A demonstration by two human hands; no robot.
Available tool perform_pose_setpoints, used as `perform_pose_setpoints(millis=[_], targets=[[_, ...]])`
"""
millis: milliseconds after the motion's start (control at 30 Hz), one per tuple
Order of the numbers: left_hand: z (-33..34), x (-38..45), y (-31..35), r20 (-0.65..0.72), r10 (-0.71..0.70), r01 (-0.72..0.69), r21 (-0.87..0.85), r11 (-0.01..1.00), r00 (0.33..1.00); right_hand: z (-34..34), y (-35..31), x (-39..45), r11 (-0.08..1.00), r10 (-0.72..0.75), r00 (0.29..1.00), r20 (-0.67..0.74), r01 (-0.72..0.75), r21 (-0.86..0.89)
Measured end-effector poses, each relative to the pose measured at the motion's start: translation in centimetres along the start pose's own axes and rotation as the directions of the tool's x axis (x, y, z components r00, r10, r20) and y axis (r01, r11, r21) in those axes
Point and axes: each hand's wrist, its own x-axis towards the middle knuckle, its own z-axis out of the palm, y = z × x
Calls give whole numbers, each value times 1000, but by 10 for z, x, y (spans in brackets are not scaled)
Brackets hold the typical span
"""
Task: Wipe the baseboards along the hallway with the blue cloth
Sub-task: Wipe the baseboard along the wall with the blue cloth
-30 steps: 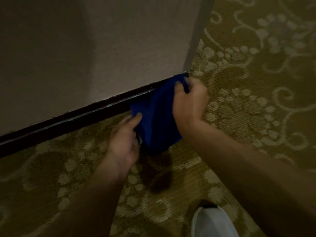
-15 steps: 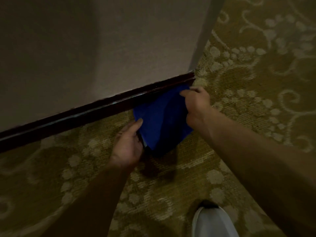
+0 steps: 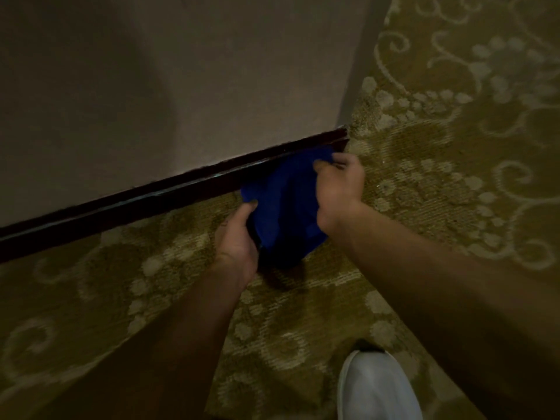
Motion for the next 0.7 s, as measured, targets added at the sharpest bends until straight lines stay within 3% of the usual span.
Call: perform_pose_setpoints(millis=[67,133,300,400,467,600,700], targets=[[-1,0,1,-8,-4,4,17,1000,1000,0,-5,5,995,74,996,-58,-70,65],[-1,0,3,-2,-17,17,39,999,1000,12,-7,3,998,59,997,-45,-60,-31],[-1,-5,6,-66,-49,50,27,998,997,43,2,-16,919,-82,994,74,105,-381],[-3,-3,5,-75,-60,57,-43,997,995,44,11,-23,830,-194,968,158,248,-500],[-8,-1,4,-17,-93,92,-81,992,996,33,12,-22,838,-200,961,190,268,-475],[-33,3,18,50,-106,110,-102,989,993,14,5,-7,978,-49,999,23,52,-202],[-49,14,40,3,-60,59,-214,975,998,28,7,-18,991,105,986,126,-94,-96]])
